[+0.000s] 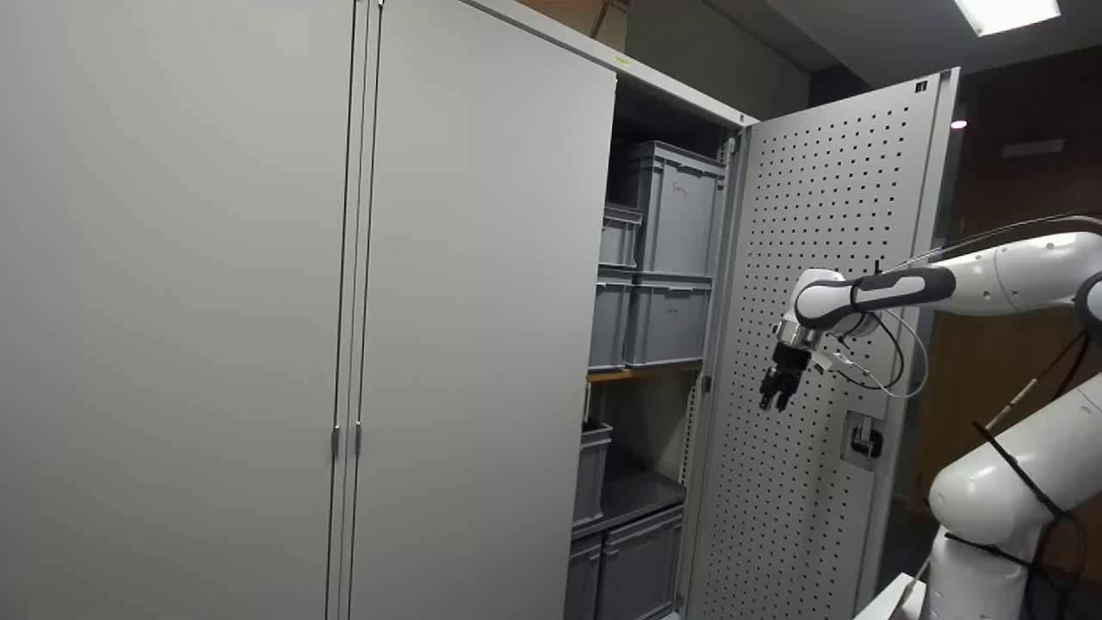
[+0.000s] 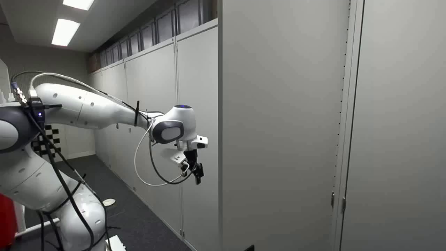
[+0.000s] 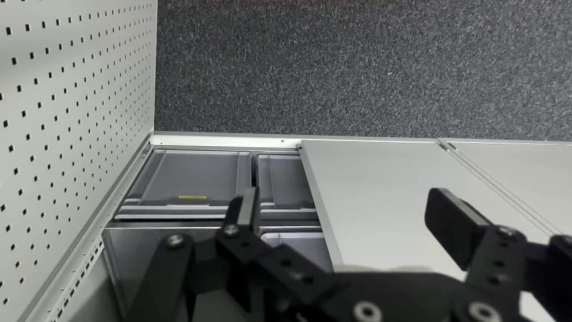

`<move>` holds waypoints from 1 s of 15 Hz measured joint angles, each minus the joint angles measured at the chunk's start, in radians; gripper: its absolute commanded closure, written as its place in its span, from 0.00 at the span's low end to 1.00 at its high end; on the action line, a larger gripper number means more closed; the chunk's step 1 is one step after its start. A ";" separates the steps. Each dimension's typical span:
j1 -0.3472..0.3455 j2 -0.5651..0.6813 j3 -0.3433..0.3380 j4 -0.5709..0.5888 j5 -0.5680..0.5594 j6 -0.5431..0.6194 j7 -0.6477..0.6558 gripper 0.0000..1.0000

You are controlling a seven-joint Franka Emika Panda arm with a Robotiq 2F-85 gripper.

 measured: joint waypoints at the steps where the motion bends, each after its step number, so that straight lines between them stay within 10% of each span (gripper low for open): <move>1: 0.000 0.000 0.000 0.000 0.000 0.000 0.000 0.00; 15: -0.023 -0.036 0.023 -0.073 -0.001 0.000 0.019 0.00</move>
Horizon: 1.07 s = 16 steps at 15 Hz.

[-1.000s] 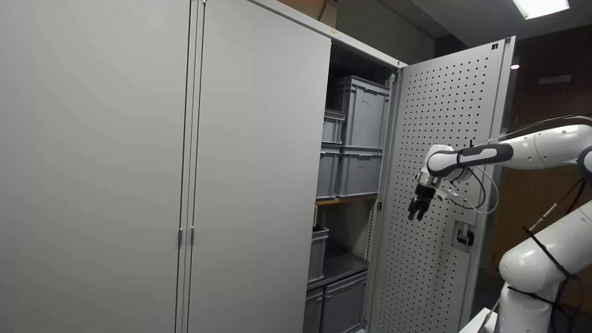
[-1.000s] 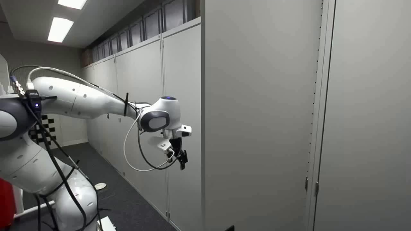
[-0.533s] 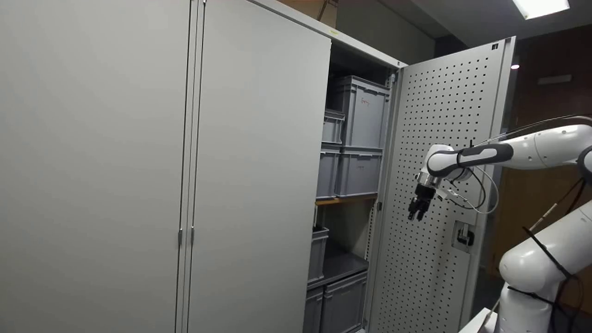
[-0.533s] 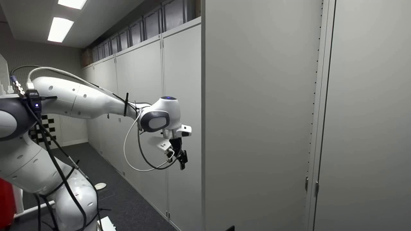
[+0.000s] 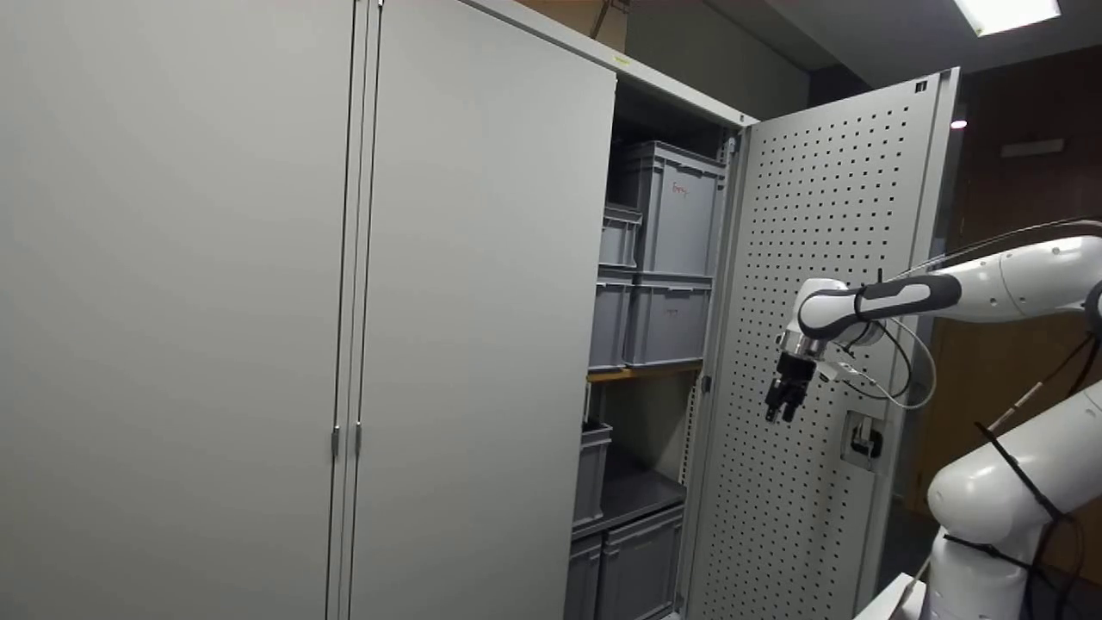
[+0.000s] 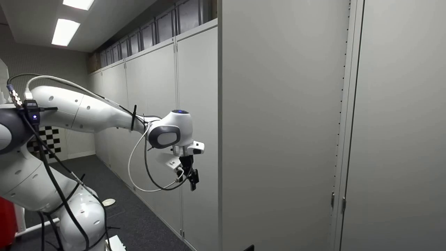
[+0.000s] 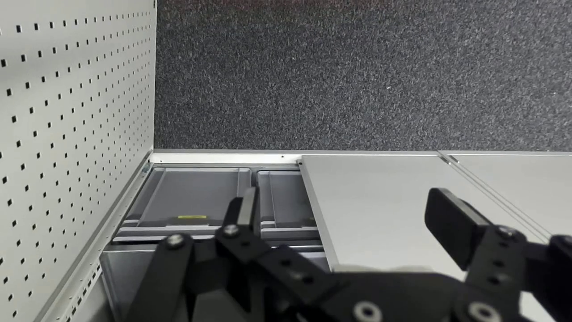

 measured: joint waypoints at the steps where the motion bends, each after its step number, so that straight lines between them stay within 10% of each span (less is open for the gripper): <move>1: -0.004 -0.014 0.011 -0.016 -0.001 0.000 0.015 0.00; 16: -0.088 -0.201 0.171 -0.164 -0.137 0.074 0.308 0.00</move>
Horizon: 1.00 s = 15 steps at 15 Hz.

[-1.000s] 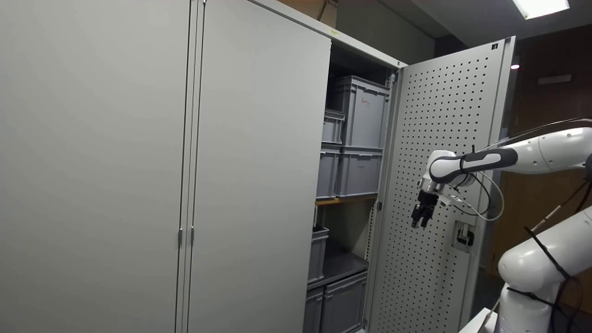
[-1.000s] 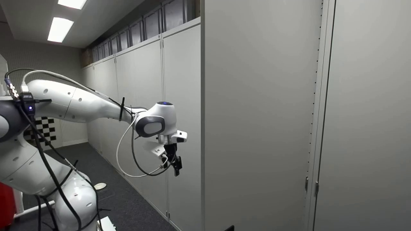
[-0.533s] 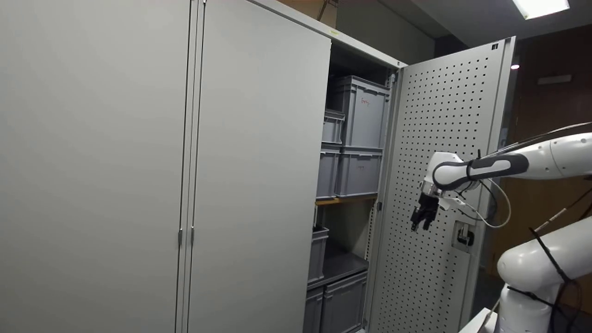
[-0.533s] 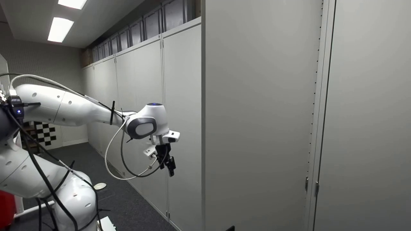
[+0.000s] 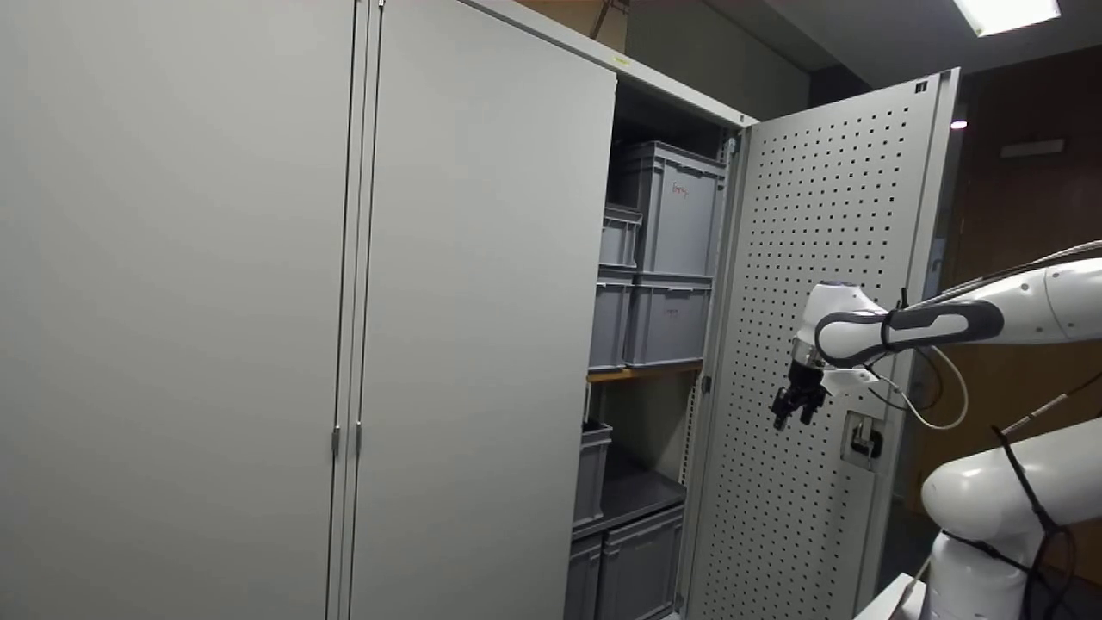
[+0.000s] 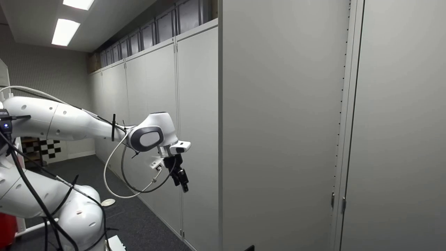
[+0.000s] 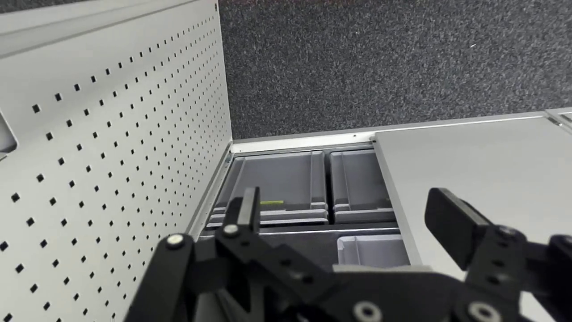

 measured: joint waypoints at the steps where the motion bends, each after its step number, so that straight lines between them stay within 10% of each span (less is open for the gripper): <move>1: -0.008 -0.011 0.002 -0.001 -0.009 0.000 0.010 0.00; 15: -0.135 -0.142 -0.025 0.001 -0.084 0.000 0.030 0.00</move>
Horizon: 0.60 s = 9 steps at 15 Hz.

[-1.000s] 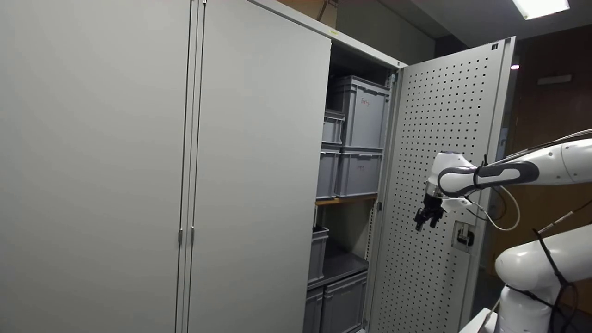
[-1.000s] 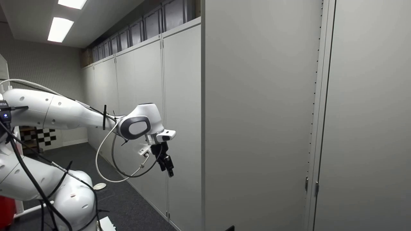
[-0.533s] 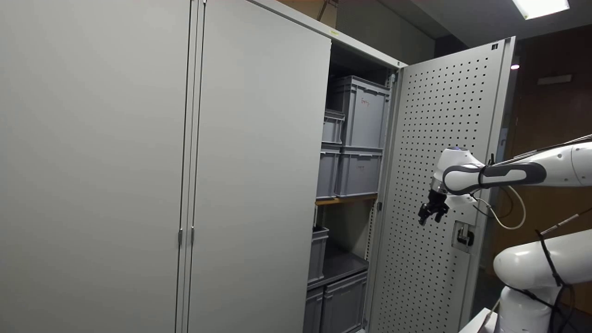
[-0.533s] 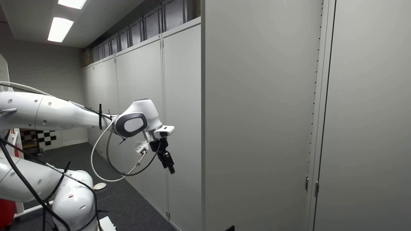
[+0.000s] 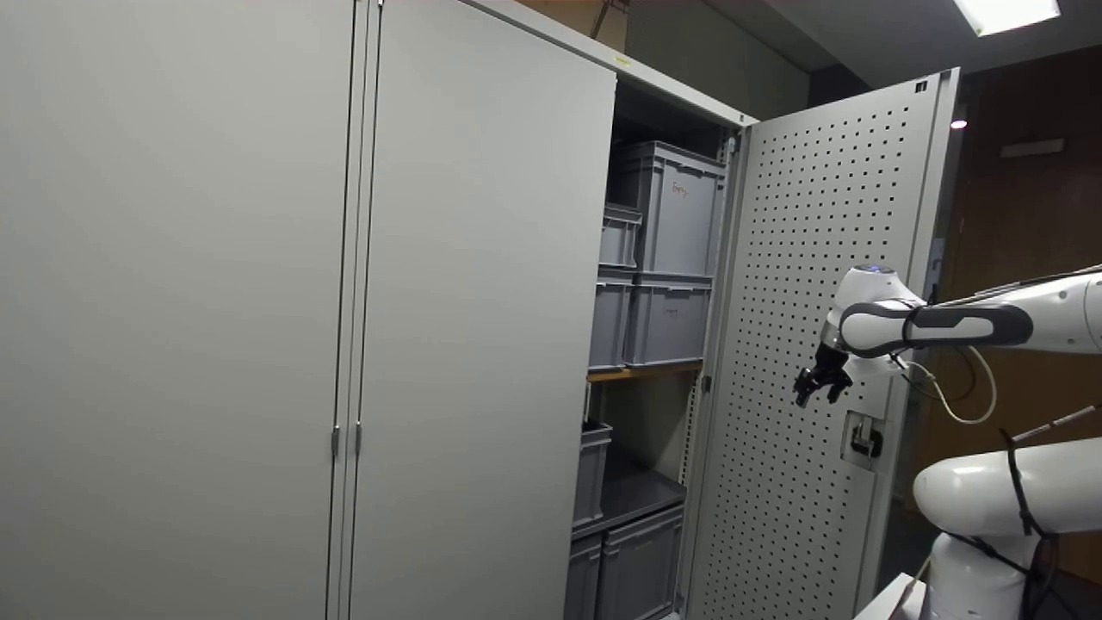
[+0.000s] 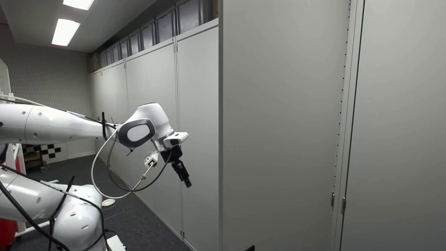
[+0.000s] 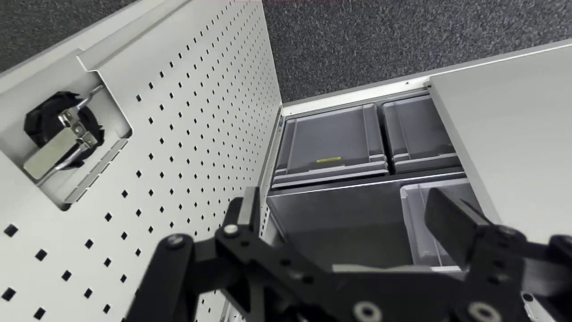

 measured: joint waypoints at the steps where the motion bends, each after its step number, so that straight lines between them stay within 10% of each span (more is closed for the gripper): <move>1: -0.012 -0.009 -0.003 0.000 -0.007 0.000 0.001 0.00; 9: -0.107 -0.062 -0.007 0.000 -0.070 0.000 0.069 0.00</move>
